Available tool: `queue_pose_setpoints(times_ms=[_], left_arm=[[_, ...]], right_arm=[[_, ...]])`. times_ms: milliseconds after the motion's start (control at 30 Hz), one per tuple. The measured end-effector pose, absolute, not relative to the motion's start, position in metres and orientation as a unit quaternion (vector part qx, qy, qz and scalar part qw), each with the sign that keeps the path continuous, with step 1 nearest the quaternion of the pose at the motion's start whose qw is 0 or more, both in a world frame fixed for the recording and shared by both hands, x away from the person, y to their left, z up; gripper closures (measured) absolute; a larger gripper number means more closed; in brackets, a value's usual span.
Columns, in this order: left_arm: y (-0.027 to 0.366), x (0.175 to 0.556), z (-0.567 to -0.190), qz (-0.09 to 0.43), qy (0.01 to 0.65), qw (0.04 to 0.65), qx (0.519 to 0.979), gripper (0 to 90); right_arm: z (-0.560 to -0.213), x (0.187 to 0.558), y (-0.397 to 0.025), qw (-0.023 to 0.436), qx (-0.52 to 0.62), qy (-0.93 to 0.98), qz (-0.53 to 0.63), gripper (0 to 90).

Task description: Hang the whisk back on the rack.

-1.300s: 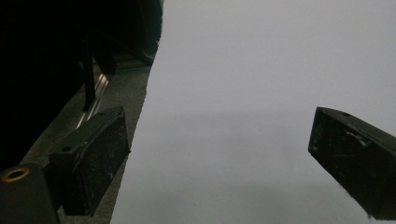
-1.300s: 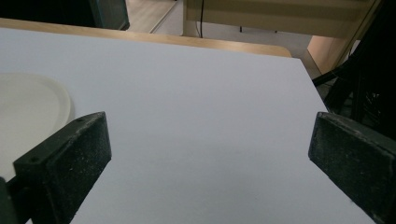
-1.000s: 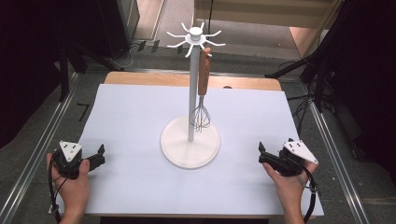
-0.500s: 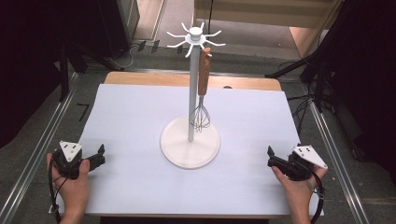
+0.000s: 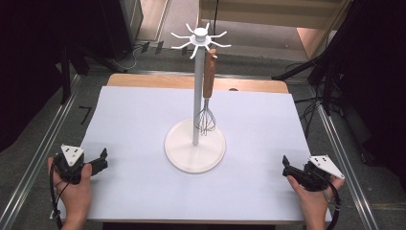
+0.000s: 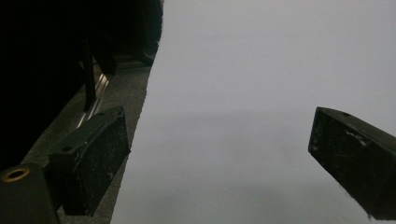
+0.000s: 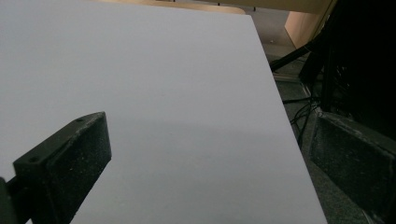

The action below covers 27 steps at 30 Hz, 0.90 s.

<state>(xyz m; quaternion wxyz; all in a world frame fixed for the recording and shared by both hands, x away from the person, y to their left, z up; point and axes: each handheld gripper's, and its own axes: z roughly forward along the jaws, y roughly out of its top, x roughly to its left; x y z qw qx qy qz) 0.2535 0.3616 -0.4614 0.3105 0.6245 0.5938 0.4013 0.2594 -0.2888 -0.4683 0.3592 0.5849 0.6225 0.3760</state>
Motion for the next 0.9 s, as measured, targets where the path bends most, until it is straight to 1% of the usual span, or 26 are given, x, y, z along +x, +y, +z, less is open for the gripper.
queue_pose_setpoints(times_ms=[367,567,900], left_arm=[[0.362,0.254,-0.461,0.402,0.596,0.311,0.622,5.8],[0.362,0.254,-0.462,0.401,0.597,0.311,0.621,5.8],[0.362,0.254,-0.461,0.401,0.596,0.308,0.624,5.9]], right_arm=[[-0.474,0.246,-0.315,0.359,0.597,0.616,0.367,0.0],[-0.478,0.239,-0.327,0.348,0.608,0.609,0.371,0.0],[-0.481,0.238,-0.329,0.343,0.613,0.607,0.372,0.1]])
